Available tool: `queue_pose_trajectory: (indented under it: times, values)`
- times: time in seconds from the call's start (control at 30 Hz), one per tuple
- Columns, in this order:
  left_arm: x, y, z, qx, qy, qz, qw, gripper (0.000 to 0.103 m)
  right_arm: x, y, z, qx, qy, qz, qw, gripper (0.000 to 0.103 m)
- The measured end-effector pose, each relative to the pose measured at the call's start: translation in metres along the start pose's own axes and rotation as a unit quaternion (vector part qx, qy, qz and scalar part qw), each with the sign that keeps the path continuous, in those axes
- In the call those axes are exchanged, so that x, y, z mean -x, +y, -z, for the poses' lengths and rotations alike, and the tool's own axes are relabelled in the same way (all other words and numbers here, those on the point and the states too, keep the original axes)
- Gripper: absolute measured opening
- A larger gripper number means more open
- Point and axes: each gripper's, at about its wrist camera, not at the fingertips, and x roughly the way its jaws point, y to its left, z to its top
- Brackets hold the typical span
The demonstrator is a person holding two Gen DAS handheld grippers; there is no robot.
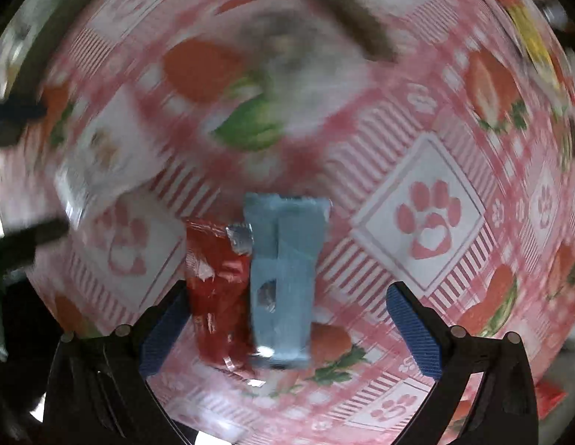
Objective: Organize snacks
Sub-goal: 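Grasp the light-blue bar with the right tool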
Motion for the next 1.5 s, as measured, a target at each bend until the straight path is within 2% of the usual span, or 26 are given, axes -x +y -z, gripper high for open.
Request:
queue_pose_trajectory:
  times: [0.17,0.3,0.4,0.47,0.53,0.63,0.8,0.87,1.03,1.17,1.2,1.37,1.43,1.5]
  values:
    - [-0.027,-0.013,-0.005,0.016,0.027,-0.029,0.9991,0.08,0.001,-0.023,-0.002,-0.09,-0.002,-0.021,0.996,0.103]
    - [-0.032,-0.028,-0.014,-0.004,0.007,-0.06,0.9982,0.085,0.001,-0.038,0.008,-0.155,0.001,-0.034,0.987,0.103]
    - [-0.031,-0.02,-0.023,0.006,-0.012,-0.056,0.9983,0.088,0.002,-0.053,0.019,-0.216,0.002,-0.062,0.974,0.103]
    - [-0.031,-0.013,-0.03,0.011,-0.017,-0.056,0.9982,0.088,0.007,-0.064,0.034,-0.262,-0.014,-0.101,0.96,0.103]
    - [-0.031,-0.008,-0.036,0.014,-0.017,-0.054,0.9983,0.088,0.016,-0.074,0.051,-0.291,-0.032,-0.108,0.95,0.103]
    - [-0.032,-0.005,-0.038,0.015,-0.017,-0.054,0.9983,0.088,0.026,-0.088,0.061,-0.303,-0.047,-0.093,0.947,0.103]
    - [-0.032,-0.016,-0.039,0.019,-0.019,-0.057,0.998,0.089,0.01,-0.131,0.083,-0.321,-0.023,-0.081,0.943,0.103]
    - [-0.027,-0.015,-0.033,0.019,-0.016,-0.057,0.998,0.09,0.003,-0.132,0.085,-0.321,-0.011,-0.088,0.943,0.103]
    - [-0.028,-0.01,-0.037,0.025,-0.014,-0.058,0.9979,0.092,-0.003,-0.084,0.062,-0.273,-0.005,-0.085,0.958,0.103]
    - [-0.034,-0.001,-0.04,0.039,-0.009,-0.057,0.9976,0.098,-0.008,-0.073,0.057,-0.276,0.003,-0.059,0.959,0.103]
    - [-0.034,-0.001,-0.041,0.04,-0.009,-0.057,0.9975,0.098,-0.015,-0.092,0.05,-0.272,0.003,-0.059,0.96,0.103]
    - [-0.039,0.003,-0.04,0.041,-0.011,-0.057,0.9975,0.101,-0.016,-0.097,0.053,-0.27,0.009,-0.058,0.961,0.103]
    - [-0.041,0.007,-0.039,0.042,-0.011,-0.057,0.9974,0.102,-0.015,-0.133,0.036,-0.266,0.012,-0.059,0.962,0.103]
    - [-0.042,0.008,-0.039,0.04,-0.008,-0.057,0.9975,0.102,-0.015,-0.131,0.034,-0.267,0.016,-0.058,0.962,0.103]
